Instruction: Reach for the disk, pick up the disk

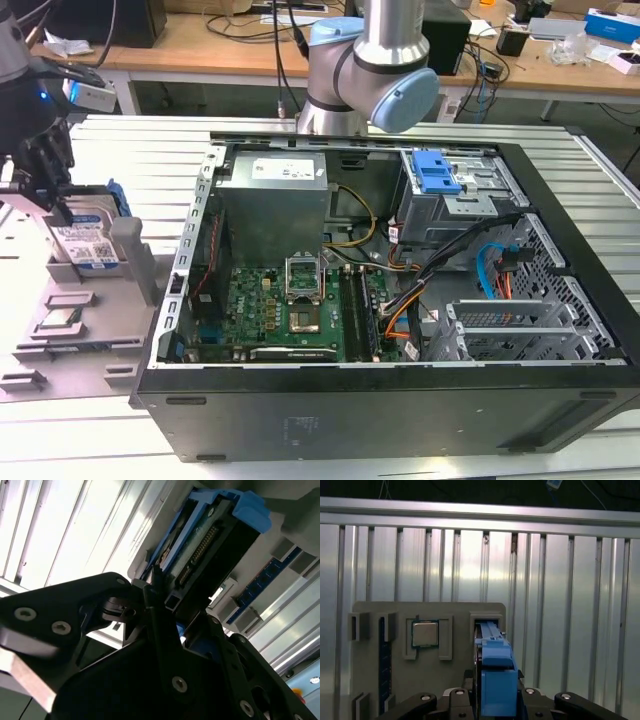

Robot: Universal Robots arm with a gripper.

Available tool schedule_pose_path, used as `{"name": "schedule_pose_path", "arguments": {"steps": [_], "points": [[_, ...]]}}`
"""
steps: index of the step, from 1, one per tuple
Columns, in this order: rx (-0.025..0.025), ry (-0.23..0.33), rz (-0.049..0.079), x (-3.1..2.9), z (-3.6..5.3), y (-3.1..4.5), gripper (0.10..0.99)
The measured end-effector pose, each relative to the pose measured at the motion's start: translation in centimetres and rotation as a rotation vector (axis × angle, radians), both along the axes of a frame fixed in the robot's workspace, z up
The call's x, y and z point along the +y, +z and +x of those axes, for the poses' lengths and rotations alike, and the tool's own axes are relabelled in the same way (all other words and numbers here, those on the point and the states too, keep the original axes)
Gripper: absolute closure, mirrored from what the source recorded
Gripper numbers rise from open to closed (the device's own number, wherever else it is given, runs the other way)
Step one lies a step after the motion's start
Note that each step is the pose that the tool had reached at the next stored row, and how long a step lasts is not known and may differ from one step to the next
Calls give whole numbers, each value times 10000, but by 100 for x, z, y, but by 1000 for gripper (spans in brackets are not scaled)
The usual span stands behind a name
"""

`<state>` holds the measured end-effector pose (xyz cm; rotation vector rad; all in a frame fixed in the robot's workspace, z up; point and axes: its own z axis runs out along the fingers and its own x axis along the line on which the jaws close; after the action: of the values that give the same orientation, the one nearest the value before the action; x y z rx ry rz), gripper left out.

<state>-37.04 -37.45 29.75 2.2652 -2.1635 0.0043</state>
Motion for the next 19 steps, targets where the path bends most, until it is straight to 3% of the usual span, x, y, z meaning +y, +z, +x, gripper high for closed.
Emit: {"name": "schedule_pose_path", "arguments": {"steps": [2, 11, 14, 19], "points": [[-1, -1, -1, 6, 2, 84, 718], [-1, -1, 0, 33, 9, 293, 718], [-1, -1, -1, 38, 13, 398, 718], [0, -1, 0, 41, 18, 463, 718]]}}
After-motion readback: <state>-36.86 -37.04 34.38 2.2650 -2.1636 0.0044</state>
